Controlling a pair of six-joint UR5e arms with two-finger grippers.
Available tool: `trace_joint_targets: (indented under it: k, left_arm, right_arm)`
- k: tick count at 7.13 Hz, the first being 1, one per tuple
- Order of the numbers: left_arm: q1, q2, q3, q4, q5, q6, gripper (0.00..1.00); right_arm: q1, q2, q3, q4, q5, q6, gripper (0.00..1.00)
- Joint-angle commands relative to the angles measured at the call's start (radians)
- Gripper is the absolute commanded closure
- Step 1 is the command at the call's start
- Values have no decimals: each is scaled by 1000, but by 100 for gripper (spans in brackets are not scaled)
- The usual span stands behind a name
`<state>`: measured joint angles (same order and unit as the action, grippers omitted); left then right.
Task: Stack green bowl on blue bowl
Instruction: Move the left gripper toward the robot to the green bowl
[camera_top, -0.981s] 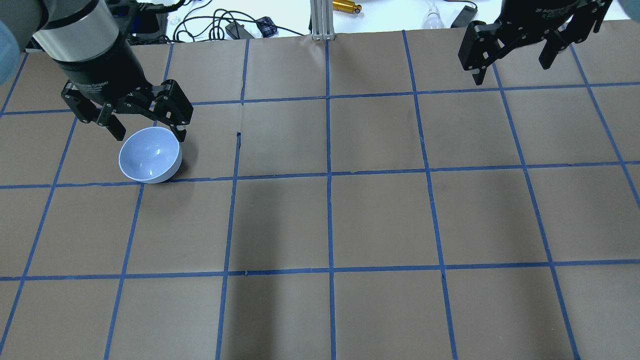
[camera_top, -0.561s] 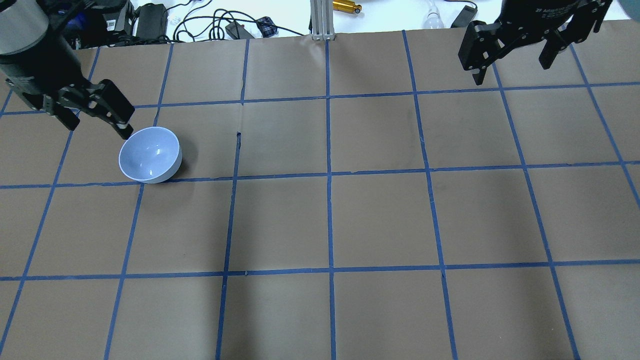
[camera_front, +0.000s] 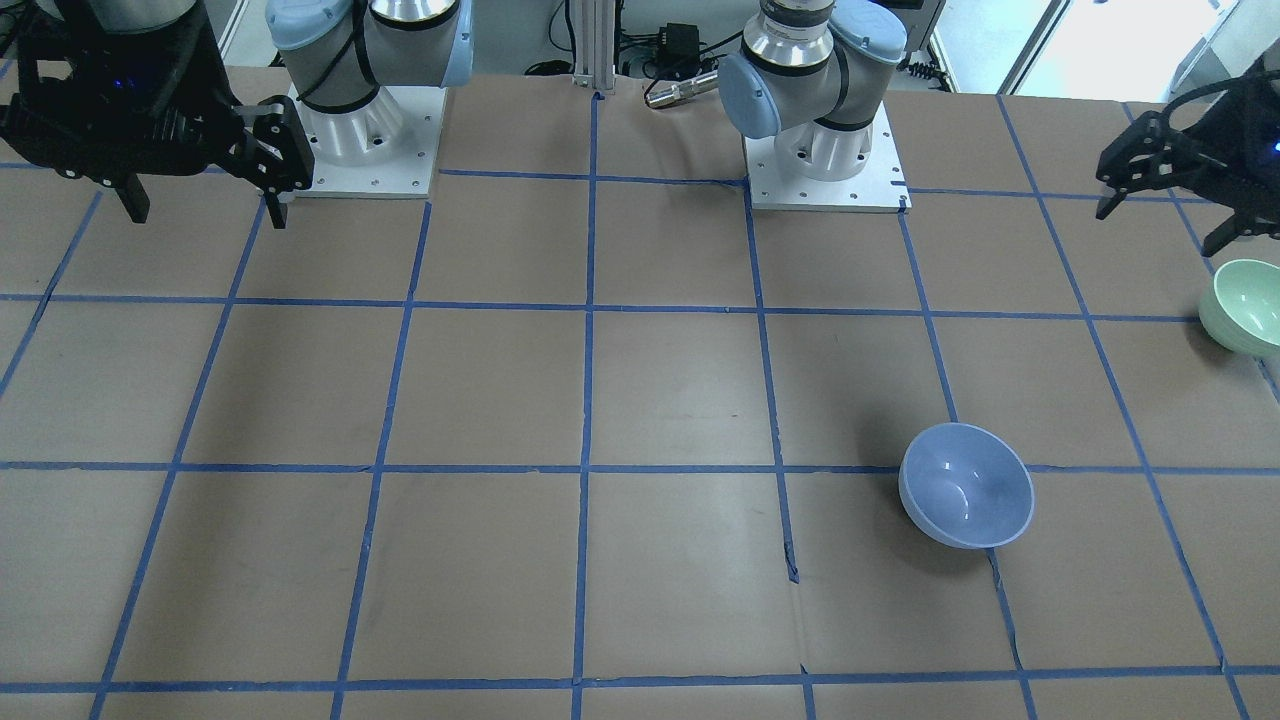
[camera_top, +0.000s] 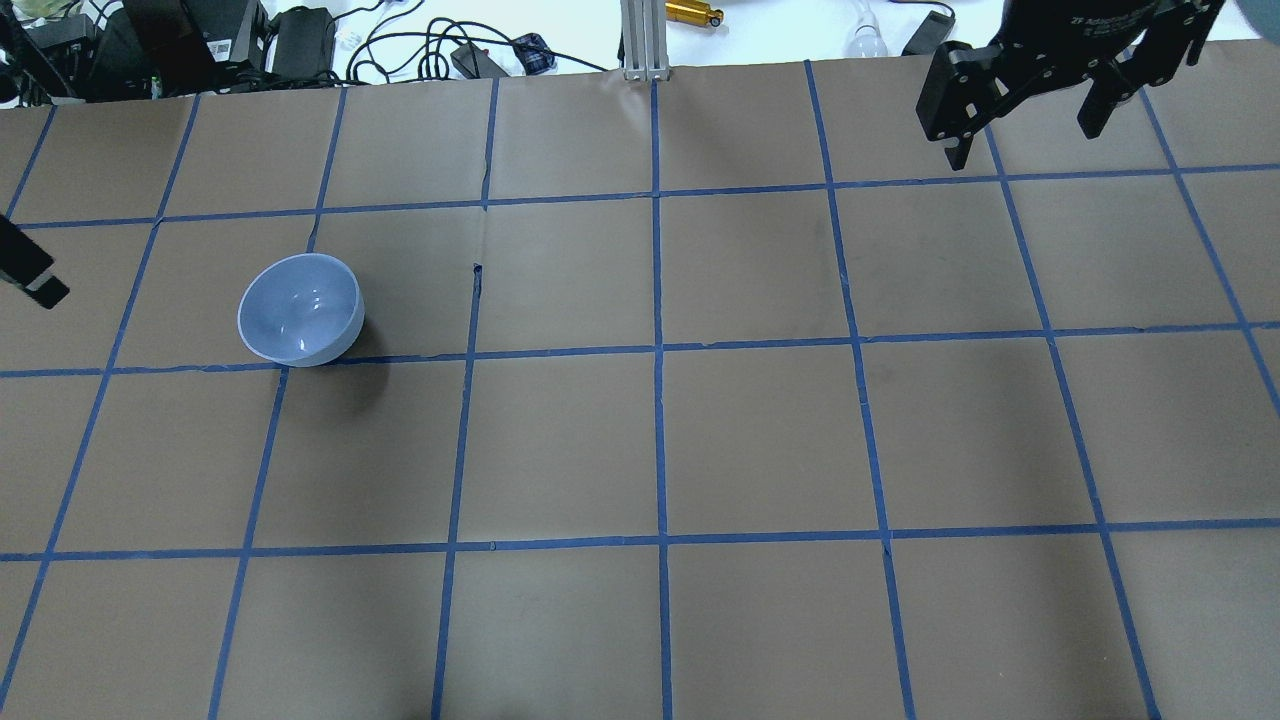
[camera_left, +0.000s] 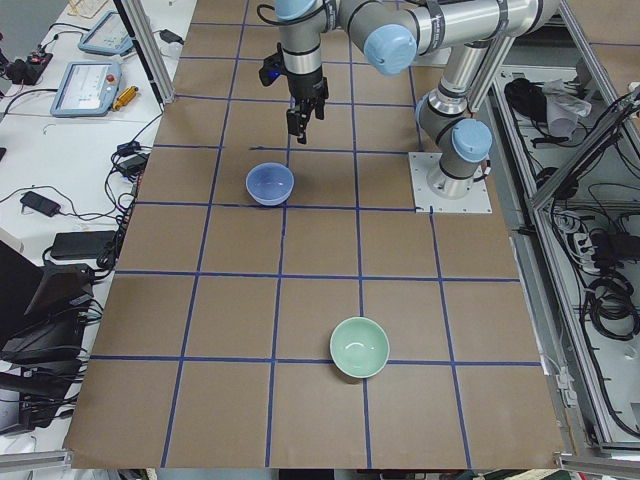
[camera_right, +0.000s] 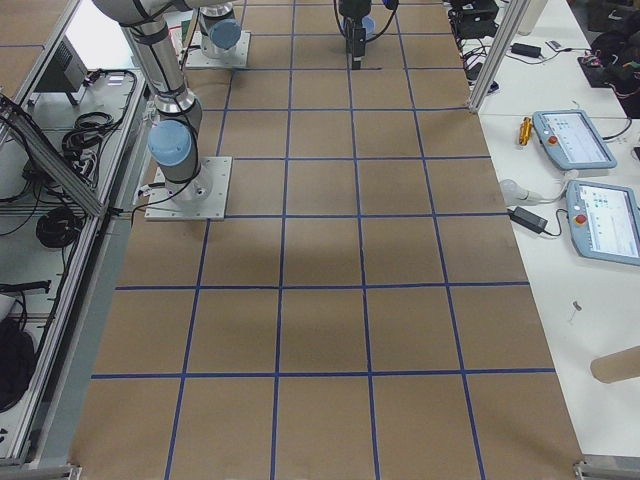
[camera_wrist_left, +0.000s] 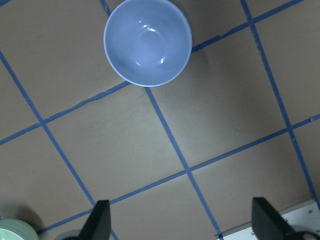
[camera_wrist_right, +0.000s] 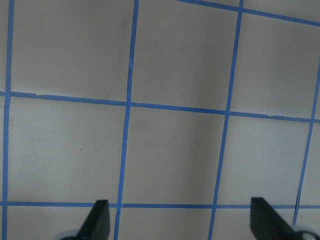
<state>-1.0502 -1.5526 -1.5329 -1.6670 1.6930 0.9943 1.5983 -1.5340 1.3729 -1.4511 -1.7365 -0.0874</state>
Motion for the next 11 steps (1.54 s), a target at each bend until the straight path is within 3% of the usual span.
trace_joint_targets:
  k: [1,2,5,11]
  left_arm:
    - [132,-4,-80,164,25,228,0]
    - [215,-11,-129,250,22,345,0]
    - [418,-52,-217,344,17,648,0]
    - [683,-282,-234,625,-26,1083,0]
  right_arm:
    - [-1,0,0,0,0,0,0]
    - [-1,0,0,0,0,0,0]
    - [-1,0,0,0,0,0,0]
    - [-1,0,0,0,0,0,0]
